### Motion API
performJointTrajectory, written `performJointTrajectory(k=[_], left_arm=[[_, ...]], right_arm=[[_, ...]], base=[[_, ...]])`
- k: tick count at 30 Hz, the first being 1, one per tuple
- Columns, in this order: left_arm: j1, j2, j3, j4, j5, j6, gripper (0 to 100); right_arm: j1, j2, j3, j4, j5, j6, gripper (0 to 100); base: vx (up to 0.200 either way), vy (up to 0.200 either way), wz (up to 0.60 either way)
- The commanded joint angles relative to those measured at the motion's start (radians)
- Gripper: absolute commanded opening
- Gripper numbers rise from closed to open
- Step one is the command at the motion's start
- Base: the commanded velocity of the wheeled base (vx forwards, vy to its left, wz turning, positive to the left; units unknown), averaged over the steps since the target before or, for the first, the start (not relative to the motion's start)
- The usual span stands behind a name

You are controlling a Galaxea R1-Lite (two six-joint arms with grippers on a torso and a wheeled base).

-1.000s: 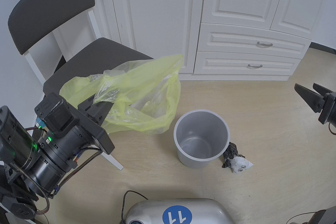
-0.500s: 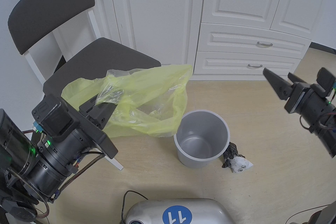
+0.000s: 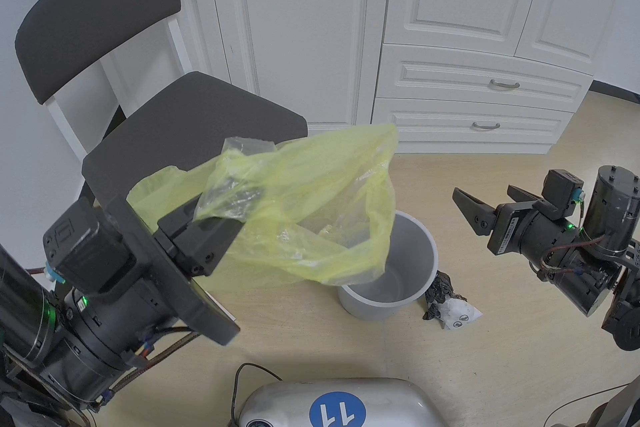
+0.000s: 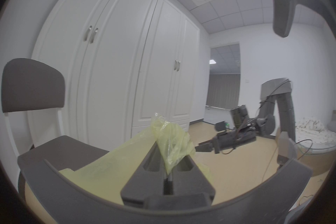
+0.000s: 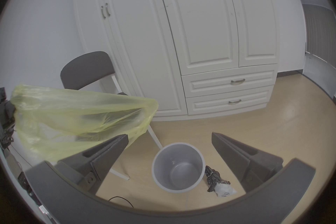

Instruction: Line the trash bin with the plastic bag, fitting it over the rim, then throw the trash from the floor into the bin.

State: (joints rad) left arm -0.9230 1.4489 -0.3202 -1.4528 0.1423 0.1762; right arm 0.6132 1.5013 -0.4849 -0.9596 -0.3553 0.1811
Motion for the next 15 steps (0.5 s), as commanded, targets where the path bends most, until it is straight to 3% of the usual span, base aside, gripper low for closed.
performJointTrajectory(k=[1, 5, 7, 8, 15], left_arm=[[-0.020, -0.022, 0.016, 0.000, -0.041, -0.012, 0], [-0.036, -0.041, 0.046, 0.000, -0.064, -0.011, 0], [-0.036, -0.041, 0.046, 0.000, -0.064, -0.011, 0], [-0.045, -0.041, 0.044, 0.000, -0.066, -0.015, 0], [-0.048, -0.047, 0.082, -0.011, -0.173, -0.015, 0]], right_arm=[[-0.044, 0.034, -0.015, 0.004, 0.032, 0.026, 100], [-0.110, -0.006, -0.009, 0.022, 0.136, 0.038, 100], [-0.110, -0.006, -0.009, 0.022, 0.136, 0.038, 100], [-0.124, -0.026, -0.009, 0.082, 0.185, 0.041, 100], [-0.156, -0.032, -0.020, 0.143, 0.253, 0.081, 100]], base=[[0.000, 0.000, 0.00], [0.000, 0.000, 0.00], [0.000, 0.000, 0.00], [0.000, 0.000, 0.00], [0.000, 0.000, 0.00]])
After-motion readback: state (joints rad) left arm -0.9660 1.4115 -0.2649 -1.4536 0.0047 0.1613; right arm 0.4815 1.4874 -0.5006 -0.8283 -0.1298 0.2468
